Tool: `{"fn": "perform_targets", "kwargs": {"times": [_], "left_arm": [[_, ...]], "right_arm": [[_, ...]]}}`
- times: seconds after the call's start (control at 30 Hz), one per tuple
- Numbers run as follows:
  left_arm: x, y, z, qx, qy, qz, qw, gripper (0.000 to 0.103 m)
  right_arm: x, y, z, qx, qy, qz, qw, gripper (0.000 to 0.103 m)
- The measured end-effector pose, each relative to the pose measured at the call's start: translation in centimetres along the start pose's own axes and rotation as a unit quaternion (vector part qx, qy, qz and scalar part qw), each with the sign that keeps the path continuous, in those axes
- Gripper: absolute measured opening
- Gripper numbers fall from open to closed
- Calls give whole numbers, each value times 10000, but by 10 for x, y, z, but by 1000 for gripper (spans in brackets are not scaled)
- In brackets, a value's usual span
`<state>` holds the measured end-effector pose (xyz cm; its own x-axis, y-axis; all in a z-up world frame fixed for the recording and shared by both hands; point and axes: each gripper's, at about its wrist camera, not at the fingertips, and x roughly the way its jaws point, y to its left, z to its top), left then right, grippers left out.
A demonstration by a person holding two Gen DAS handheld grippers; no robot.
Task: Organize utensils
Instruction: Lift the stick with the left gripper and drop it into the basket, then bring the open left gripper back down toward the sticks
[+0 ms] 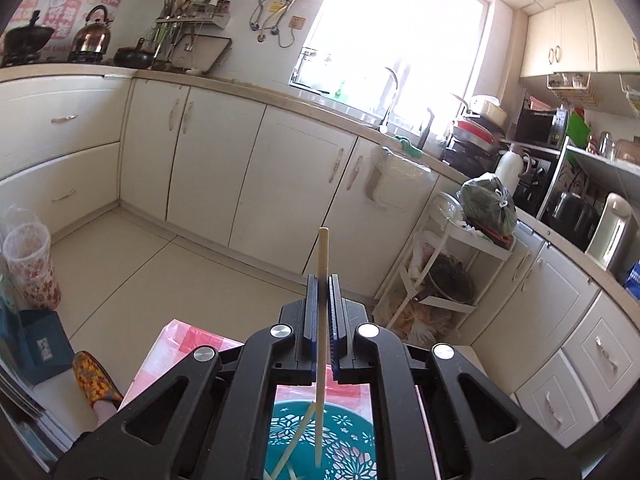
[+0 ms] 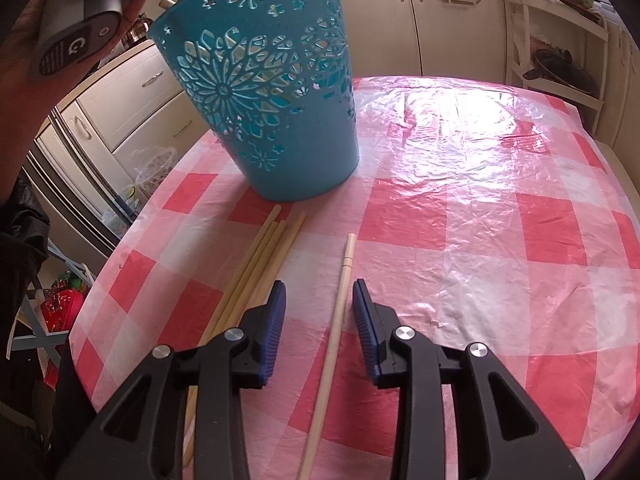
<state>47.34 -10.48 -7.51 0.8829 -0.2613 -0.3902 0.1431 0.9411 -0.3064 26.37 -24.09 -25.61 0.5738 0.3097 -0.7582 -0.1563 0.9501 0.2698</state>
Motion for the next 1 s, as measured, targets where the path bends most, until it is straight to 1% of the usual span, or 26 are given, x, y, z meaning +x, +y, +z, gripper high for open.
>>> {"fn": "perform_targets", "kwargs": {"times": [0.23,0.43,0.47,0.5,0.53,0.57,0.6,0.63,0.7,0.77,0.83,0.93,1.0], "left_arm": [[2,-16,-21,597,285,114,9977,5],[-2,-17,-43,1036,829,245,9909,6],[-7,-14,-46,1067,847,299,9902,10],[-12,-10,-48,1065,854,349,9900,20],[-20,-4,-50,1034,842,404,9902,26],[-29,3,-51,977,785,479,9910,43],[-44,13,-54,902,649,597,9920,56],[-54,20,-56,860,551,696,9923,61],[-79,41,-64,723,337,1004,9917,78],[-98,65,-76,509,269,1241,9906,85],[-107,90,-94,311,414,1404,9887,86],[-101,123,-132,227,949,1678,9810,86],[-96,135,-149,183,1213,1709,9776,86]], "right_arm": [[0,1,0,-5,2,11,10000,37],[0,1,0,-3,1,11,10000,37],[0,0,0,0,0,15,10000,37],[0,1,0,0,0,13,10000,37],[0,1,0,3,0,16,10000,37],[0,1,0,5,-1,19,10000,37],[0,1,0,8,-2,21,10000,37],[0,1,0,12,-3,23,10000,37],[0,1,1,16,-7,16,10000,37],[0,1,0,17,-18,-50,10000,36],[0,2,0,14,-24,-125,9999,33],[0,4,-1,-29,-28,-242,9997,30],[2,6,-1,-64,-28,-304,9995,29]]}}
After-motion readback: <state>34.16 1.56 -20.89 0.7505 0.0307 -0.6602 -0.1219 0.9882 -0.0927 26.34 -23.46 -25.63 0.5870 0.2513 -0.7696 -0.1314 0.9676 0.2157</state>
